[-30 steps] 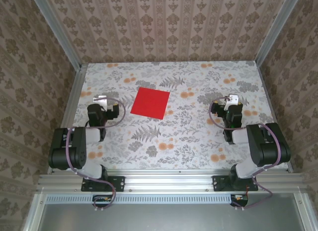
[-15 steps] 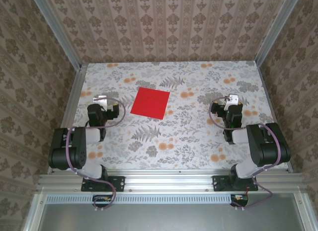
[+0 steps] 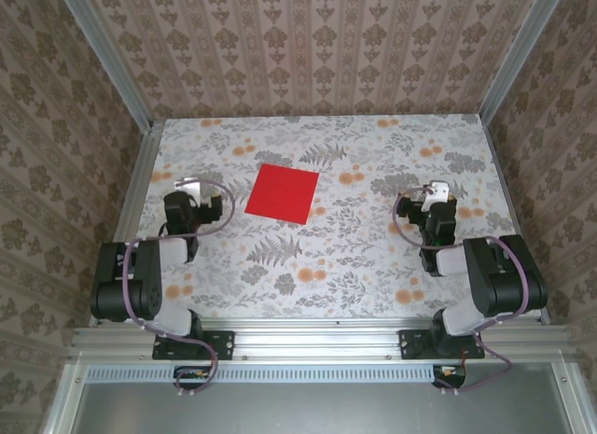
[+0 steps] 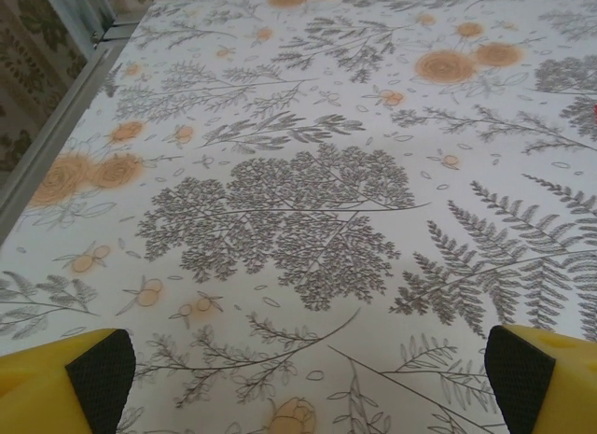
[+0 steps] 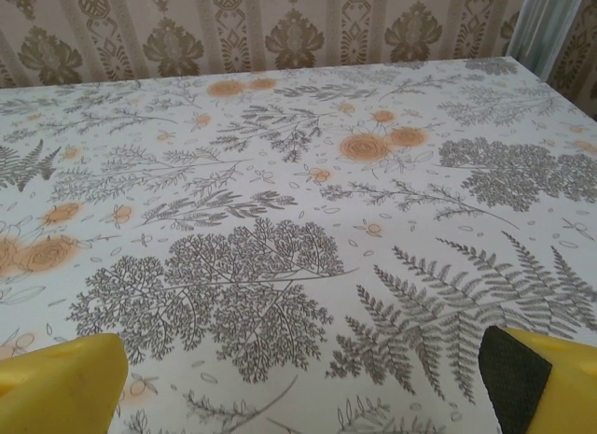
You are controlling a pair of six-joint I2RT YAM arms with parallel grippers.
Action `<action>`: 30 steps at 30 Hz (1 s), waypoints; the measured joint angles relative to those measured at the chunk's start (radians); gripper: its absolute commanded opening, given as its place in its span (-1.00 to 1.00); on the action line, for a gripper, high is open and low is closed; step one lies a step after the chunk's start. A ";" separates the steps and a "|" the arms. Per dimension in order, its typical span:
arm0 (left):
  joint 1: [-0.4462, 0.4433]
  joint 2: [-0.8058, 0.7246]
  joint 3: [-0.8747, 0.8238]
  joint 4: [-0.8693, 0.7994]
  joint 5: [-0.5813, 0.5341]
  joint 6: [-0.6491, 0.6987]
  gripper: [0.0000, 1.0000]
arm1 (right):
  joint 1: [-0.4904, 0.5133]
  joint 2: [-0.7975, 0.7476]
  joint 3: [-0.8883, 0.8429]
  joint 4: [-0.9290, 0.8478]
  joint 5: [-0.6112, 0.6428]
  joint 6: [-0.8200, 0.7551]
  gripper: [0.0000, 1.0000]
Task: Fold a paper plane with a square sheet of paper (pick it up from the middle)
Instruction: Move the square sheet of paper to the center of the table.
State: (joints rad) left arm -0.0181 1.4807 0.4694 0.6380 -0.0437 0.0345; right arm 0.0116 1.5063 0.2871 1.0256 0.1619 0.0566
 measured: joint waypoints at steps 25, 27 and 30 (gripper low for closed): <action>-0.045 -0.232 0.291 -0.700 0.182 -0.349 1.00 | 0.550 -0.001 0.770 -1.207 0.001 0.389 0.99; -0.045 -0.238 0.291 -0.729 0.183 -0.359 1.00 | 0.612 0.090 0.848 -1.259 -0.034 0.441 0.96; -0.046 -0.241 0.292 -0.770 0.182 -0.375 1.00 | 0.687 0.238 0.974 -1.318 -0.090 0.522 0.81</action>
State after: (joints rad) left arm -0.0643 1.2400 0.7612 -0.1318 0.1387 -0.3408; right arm 0.6987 1.7439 1.2606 -0.2920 0.0715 0.5785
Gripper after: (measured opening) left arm 0.999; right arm 0.943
